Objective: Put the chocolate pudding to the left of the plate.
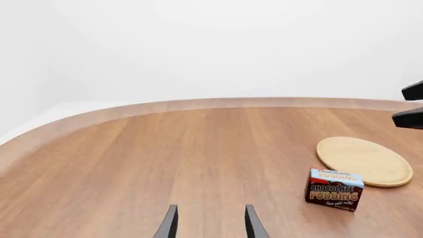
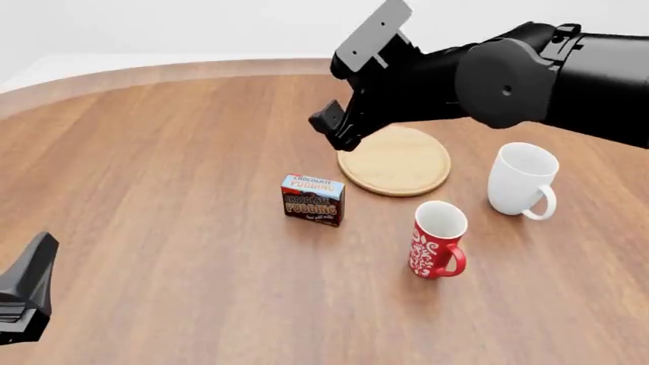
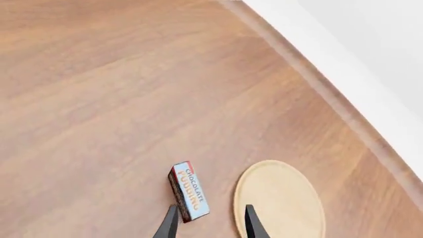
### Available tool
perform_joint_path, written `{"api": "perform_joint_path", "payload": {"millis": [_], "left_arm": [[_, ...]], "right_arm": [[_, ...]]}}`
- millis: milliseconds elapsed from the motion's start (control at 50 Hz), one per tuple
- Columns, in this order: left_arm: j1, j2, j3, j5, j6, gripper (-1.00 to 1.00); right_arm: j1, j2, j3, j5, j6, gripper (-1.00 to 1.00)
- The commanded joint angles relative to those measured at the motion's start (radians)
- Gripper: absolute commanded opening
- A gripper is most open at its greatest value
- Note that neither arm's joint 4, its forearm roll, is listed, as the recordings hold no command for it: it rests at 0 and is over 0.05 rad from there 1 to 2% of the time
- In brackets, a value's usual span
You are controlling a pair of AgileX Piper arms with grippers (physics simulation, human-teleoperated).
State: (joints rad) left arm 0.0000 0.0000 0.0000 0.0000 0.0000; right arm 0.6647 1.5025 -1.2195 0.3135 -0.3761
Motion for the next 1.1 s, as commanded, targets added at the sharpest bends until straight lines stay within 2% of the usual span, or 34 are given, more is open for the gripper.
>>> {"api": "perform_joint_path", "payload": {"millis": [20, 220, 740, 1100], "left_arm": [[0.0, 0.0, 0.0, 0.0, 0.0, 1.0], [0.0, 0.0, 0.0, 0.0, 0.0, 1.0], [0.0, 0.0, 0.0, 0.0, 0.0, 1.0], [0.0, 0.0, 0.0, 0.0, 0.0, 1.0]], "right_arm": [[0.007, 0.066, 0.008, -0.034, 0.005, 1.0], [0.006, 0.088, 0.081, -0.097, 0.022, 1.0], [-0.014, 0.104, 0.126, -0.137, 0.029, 1.0], [-0.024, 0.179, 0.149, -0.214, 0.063, 1.0]]}}
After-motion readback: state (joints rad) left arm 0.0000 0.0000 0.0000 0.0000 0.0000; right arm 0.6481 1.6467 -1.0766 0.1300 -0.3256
